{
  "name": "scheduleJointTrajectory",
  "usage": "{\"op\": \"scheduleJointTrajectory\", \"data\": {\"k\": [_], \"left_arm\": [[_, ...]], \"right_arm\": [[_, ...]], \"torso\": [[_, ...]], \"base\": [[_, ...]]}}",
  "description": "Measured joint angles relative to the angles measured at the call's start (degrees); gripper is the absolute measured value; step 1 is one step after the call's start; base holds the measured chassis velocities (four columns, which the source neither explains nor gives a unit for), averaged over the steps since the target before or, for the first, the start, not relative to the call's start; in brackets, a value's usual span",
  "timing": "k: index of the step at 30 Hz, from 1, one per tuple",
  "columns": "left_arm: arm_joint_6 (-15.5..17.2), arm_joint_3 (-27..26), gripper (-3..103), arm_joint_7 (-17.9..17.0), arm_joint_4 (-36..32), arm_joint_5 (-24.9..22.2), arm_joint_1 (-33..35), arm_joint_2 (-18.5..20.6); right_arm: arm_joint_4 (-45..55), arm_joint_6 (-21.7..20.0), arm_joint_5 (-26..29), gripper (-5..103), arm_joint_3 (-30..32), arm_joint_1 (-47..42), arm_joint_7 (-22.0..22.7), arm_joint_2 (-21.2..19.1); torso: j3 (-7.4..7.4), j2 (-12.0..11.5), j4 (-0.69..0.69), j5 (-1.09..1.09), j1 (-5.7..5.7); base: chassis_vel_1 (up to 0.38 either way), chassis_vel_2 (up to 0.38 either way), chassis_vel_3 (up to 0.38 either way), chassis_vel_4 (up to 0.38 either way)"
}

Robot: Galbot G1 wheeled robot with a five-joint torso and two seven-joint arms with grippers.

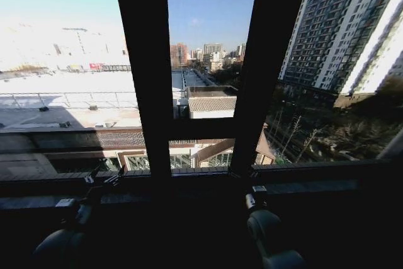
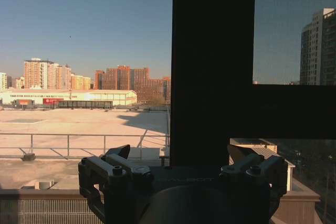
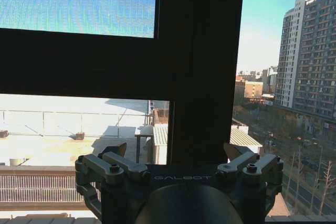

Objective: Open the curtains by pulling them apart, changing their state from closed to fully open.

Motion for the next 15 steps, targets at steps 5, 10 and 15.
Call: {"op": "scheduleJointTrajectory", "data": {"k": [5, 10, 15], "left_arm": [[0.0, -0.1, 100, 0.0, -0.4, 0.0, 0.3, -0.1], [0.0, -0.1, 100, 0.0, -0.6, 0.0, 0.5, -0.1], [-0.1, 0.0, 100, 0.0, -0.8, 0.0, 0.8, -0.5]], "right_arm": [[-0.1, 0.0, 0.0, 100, -0.1, 0.0, 0.0, 0.3], [-0.2, 0.0, 0.0, 100, 0.0, 0.0, 0.0, 0.2], [-0.1, 0.2, 0.4, 100, 0.2, -0.3, 0.0, 0.0]], "torso": [[-0.02, 0.0, 0.00, 0.03, -0.03], [-0.01, 0.0, 0.01, 0.00, -0.04], [-0.01, 0.0, 0.01, -0.02, -0.04]], "base": [[-0.177, -0.435, 0.170, 0.453], [-0.119, -0.424, 0.099, 0.431], [-0.095, -0.387, 0.081, 0.395]]}}
